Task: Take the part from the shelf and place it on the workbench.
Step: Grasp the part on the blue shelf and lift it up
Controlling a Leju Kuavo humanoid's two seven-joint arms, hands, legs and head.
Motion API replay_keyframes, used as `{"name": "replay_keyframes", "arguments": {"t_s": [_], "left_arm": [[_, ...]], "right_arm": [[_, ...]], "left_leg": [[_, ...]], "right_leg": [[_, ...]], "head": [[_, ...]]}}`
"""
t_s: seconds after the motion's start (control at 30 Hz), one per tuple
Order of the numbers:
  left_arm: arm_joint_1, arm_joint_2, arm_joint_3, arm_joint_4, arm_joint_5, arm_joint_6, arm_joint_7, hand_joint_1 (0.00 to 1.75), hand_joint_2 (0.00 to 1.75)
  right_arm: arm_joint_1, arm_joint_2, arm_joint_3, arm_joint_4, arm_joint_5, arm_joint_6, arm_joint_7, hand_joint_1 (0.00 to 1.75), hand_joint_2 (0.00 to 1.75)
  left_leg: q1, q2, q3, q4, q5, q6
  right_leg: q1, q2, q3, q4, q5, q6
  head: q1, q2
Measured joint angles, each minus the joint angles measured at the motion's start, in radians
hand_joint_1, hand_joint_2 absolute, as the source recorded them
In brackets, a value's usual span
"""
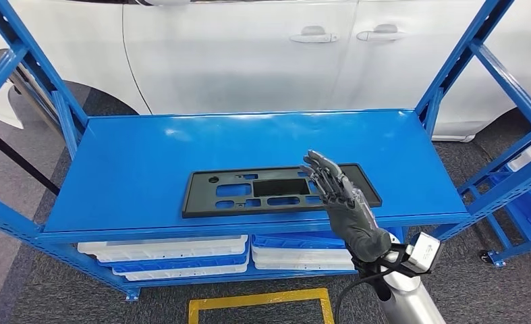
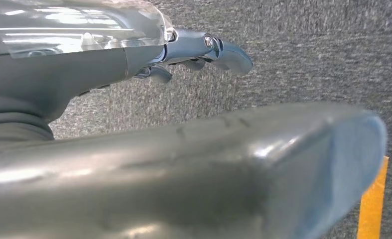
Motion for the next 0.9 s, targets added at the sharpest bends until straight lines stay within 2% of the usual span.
{"name": "replay_keyframes", "arguments": {"t_s": [0.03,0.13,0.23,0.33,0.4,0.47,0.53,0.63,0.83,0.9], "left_arm": [[0.001,-0.002,-0.007,0.000,0.000,-0.004,0.003,0.00,0.00],[0.003,-0.009,-0.030,0.000,0.000,-0.013,0.012,0.00,0.00],[0.001,-0.020,-0.050,0.000,0.000,-0.017,0.012,0.00,0.00],[-0.003,-0.027,-0.072,0.000,0.000,-0.027,0.003,0.00,0.00],[-0.008,-0.028,-0.088,0.000,0.000,-0.038,-0.001,0.00,0.00],[-0.011,-0.028,-0.101,0.000,0.000,-0.045,-0.002,0.00,0.00],[-0.012,-0.028,-0.113,0.000,0.000,-0.048,-0.001,0.00,0.00],[-0.016,-0.028,-0.130,0.000,0.000,-0.049,-0.001,0.00,0.00],[-0.016,-0.028,-0.150,0.001,0.000,-0.049,-0.002,0.00,0.00],[-0.016,-0.028,-0.158,0.001,0.000,-0.049,-0.002,0.00,0.00]], "right_arm": [[0.012,-0.002,0.008,0.003,0.033,-0.016,0.001,0.00,1.75],[0.051,-0.011,0.052,0.023,0.169,-0.093,0.001,0.00,1.75],[0.051,-0.017,0.120,0.071,0.327,-0.223,0.013,0.00,1.75],[0.016,-0.014,0.198,0.129,0.547,-0.433,0.096,0.00,1.75],[-0.014,-0.011,0.247,0.169,0.750,-0.613,0.181,0.00,1.75],[-0.033,-0.006,0.285,0.209,0.934,-0.762,0.231,0.00,1.75],[-0.045,0.003,0.315,0.252,1.048,-0.852,0.252,0.00,1.75],[-0.075,0.013,0.356,0.329,1.115,-0.916,0.267,0.00,1.75],[-0.103,0.023,0.405,0.410,1.092,-0.933,0.265,0.00,1.75],[-0.108,0.026,0.412,0.423,1.100,-0.969,0.268,0.00,1.75]], "left_leg": [[0.000,0.000,0.000,0.000,0.000,0.000],[0.000,0.000,0.001,-0.001,0.000,0.000],[0.000,0.001,0.002,-0.003,0.000,-0.001],[0.000,0.001,0.004,-0.004,0.000,-0.001],[0.001,0.001,0.005,-0.005,0.001,-0.002],[0.001,0.001,0.006,-0.006,0.001,-0.002],[0.001,0.001,0.006,-0.007,0.001,-0.002],[0.001,0.001,0.007,-0.007,0.001,-0.003],[0.001,0.001,0.007,-0.007,0.001,-0.003],[0.001,0.001,0.007,-0.007,0.001,-0.003]], "right_leg": [[0.000,0.000,0.000,0.000,0.000,0.001],[0.000,0.000,0.001,0.000,0.000,0.002],[0.001,0.000,0.001,0.000,0.000,0.002],[0.001,0.000,0.001,0.001,0.000,0.002],[0.001,0.000,0.001,0.001,-0.001,0.002],[0.001,0.000,0.002,0.001,-0.001,0.002],[0.002,0.000,0.002,0.002,-0.001,0.001],[0.002,0.000,0.002,0.002,-0.001,0.001],[0.001,0.000,0.003,0.002,-0.002,0.000],[0.001,0.000,0.003,0.002,-0.002,0.000]], "head": [[0.000,0.000],[0.000,0.000],[0.000,0.000],[0.000,0.000],[0.000,0.000],[0.000,0.000],[0.000,0.000],[0.000,0.000],[0.000,0.000],[0.000,0.000]]}}
